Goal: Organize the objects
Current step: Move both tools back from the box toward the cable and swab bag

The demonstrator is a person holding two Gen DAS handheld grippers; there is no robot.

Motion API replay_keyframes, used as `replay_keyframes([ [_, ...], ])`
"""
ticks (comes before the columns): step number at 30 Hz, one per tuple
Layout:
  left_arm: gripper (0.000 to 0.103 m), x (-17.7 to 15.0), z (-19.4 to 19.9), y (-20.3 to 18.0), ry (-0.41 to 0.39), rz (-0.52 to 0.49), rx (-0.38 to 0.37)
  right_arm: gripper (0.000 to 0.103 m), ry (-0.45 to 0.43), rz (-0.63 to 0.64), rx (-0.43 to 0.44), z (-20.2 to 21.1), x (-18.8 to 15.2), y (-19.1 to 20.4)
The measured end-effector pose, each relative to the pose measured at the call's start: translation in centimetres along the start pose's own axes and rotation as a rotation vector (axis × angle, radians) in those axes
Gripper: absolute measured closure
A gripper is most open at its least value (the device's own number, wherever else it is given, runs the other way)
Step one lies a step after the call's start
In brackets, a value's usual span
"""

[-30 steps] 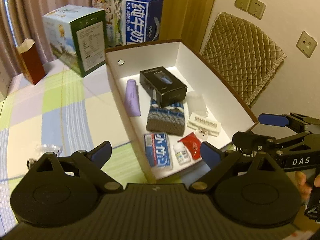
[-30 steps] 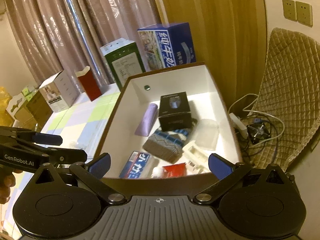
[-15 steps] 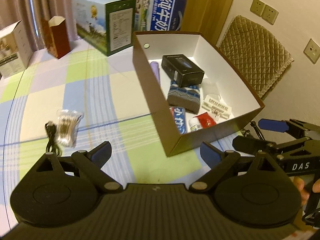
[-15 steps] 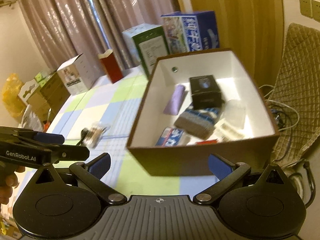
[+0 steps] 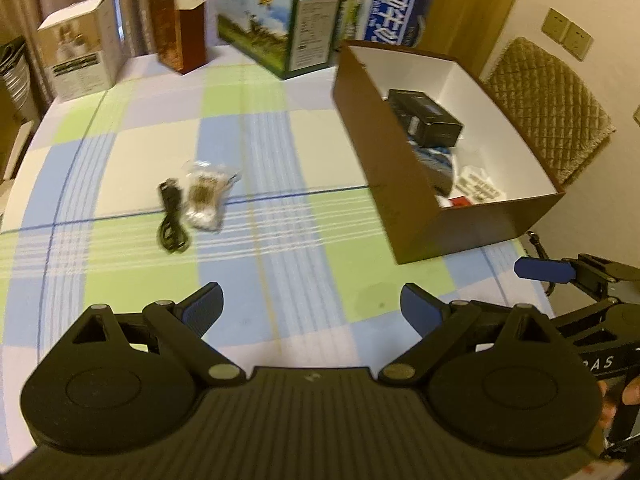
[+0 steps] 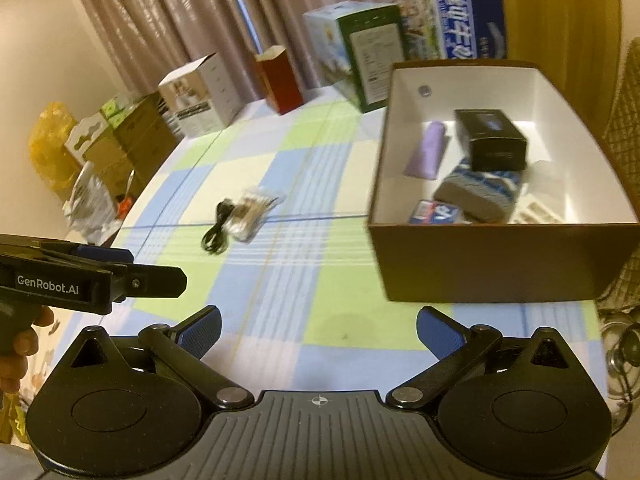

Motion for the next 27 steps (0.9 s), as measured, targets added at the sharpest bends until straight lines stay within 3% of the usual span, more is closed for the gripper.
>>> replay_keyframes([
  [9,0.010,-1.3,1.0,4.6,0.006,0.042,0.060,0.002,0.041,0.038,0.032,-2.4,-0.8,3.9],
  [27,0.010,-2.4,-0.1,11.4,0.035,0.085,0.126,0.002,0.103,0.075,0.025,-7.9,-1.5,7.9],
])
Point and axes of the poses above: each gripper's, at about its wrist camera, not at the fingertips, and z roughly against the way its jaws point, y to its left, x to its top, the point moved 10 cm from there along -z, roughly the way its jaws point, and after that the axes turned 7 degrees about -y, right-handed, at the moved point
